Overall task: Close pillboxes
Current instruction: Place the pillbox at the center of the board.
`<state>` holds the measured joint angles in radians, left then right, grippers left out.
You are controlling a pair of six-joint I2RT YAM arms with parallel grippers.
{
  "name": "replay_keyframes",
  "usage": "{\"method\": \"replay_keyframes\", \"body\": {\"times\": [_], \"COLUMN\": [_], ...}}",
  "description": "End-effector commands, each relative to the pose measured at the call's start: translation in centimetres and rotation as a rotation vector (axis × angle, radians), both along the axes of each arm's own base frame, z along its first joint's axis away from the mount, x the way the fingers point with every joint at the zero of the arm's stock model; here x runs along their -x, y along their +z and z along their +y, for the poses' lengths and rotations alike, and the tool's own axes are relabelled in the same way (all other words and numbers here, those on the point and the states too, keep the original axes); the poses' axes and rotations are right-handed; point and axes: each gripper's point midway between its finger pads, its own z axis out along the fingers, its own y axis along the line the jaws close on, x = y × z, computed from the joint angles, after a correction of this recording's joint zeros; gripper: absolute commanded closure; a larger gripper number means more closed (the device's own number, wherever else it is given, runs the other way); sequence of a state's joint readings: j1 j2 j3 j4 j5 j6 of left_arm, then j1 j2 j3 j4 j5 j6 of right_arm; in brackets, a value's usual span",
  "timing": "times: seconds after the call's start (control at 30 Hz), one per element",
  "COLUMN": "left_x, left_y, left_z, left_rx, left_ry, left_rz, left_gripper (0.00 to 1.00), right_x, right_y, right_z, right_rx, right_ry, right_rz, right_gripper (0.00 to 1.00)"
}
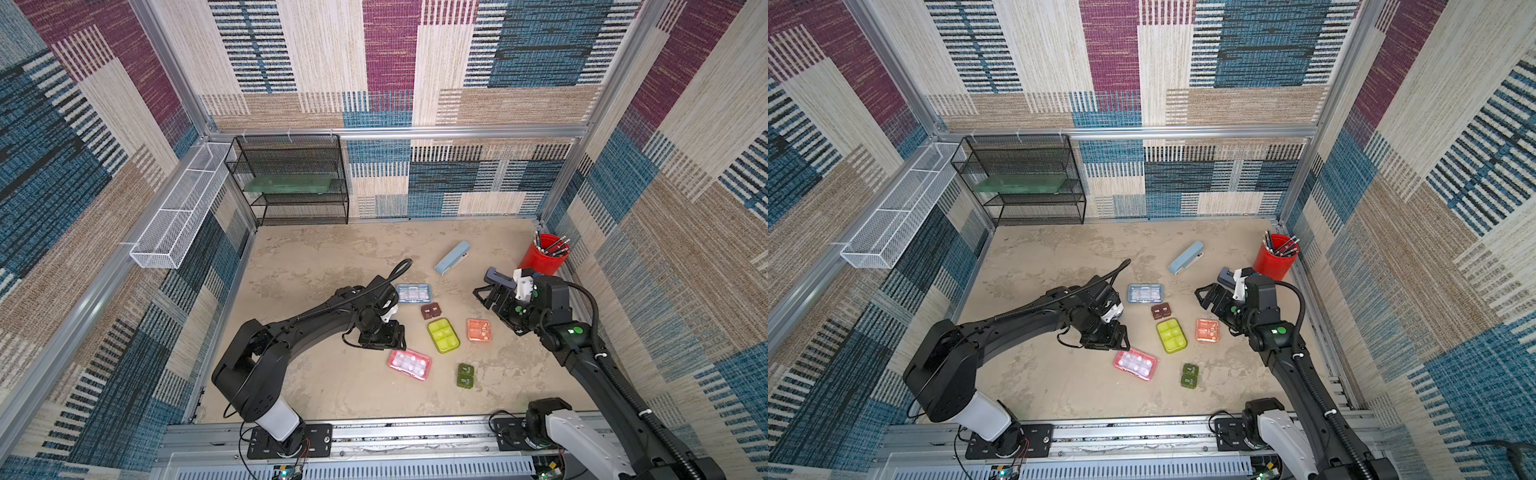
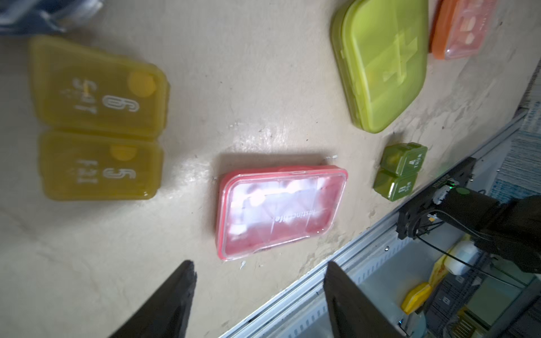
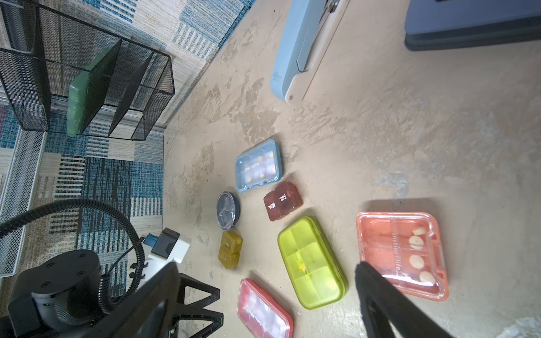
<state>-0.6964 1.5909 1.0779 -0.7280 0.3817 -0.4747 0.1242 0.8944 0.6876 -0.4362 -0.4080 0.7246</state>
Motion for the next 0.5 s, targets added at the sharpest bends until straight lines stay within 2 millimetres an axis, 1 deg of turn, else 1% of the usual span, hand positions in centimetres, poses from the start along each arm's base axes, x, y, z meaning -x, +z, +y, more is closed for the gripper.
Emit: {"method": "replay_keyframes", "body": {"times": [0.0,0.13,0.27,0.3,0.33,0.47], "left_x": [-0.4,-1.8,-3.1,-3.3,-3.6,-4.4], "left_y": [1.3,4.6,8.3,9.2,10.2,12.9], "left_z": [1.4,2.3,3.9,4.3,4.8,7.3], "left_rx": [-0.049,-0.025,-0.005,0.003,0.013,0.019], "left_ry": [-0.039,-0.011,0.045,0.061,0.086,0.202], "left_rz": [-0.07,-0.161,-0.283,-0.316,-0.357,-0.481], "left_gripper": [0.28,0.28,0.26,0.23,0.23,0.22], "right_x": [-0.9,-1.4,-2.1,-2.2,-2.5,-3.2], "right_y": [1.3,1.9,2.5,2.5,2.5,2.4], "right_z": [-0.1,-0.2,-0.5,-0.6,-0.8,-1.7], "right_rx": [0.014,0.043,0.095,0.114,0.141,0.232], "right_ry": [-0.001,0.003,0.018,0.023,0.025,0.027], "right_rz": [-0.051,-0.067,-0.096,-0.1,-0.102,-0.093], "right_gripper": [0.05,0.05,0.05,0.05,0.05,0.05]}}
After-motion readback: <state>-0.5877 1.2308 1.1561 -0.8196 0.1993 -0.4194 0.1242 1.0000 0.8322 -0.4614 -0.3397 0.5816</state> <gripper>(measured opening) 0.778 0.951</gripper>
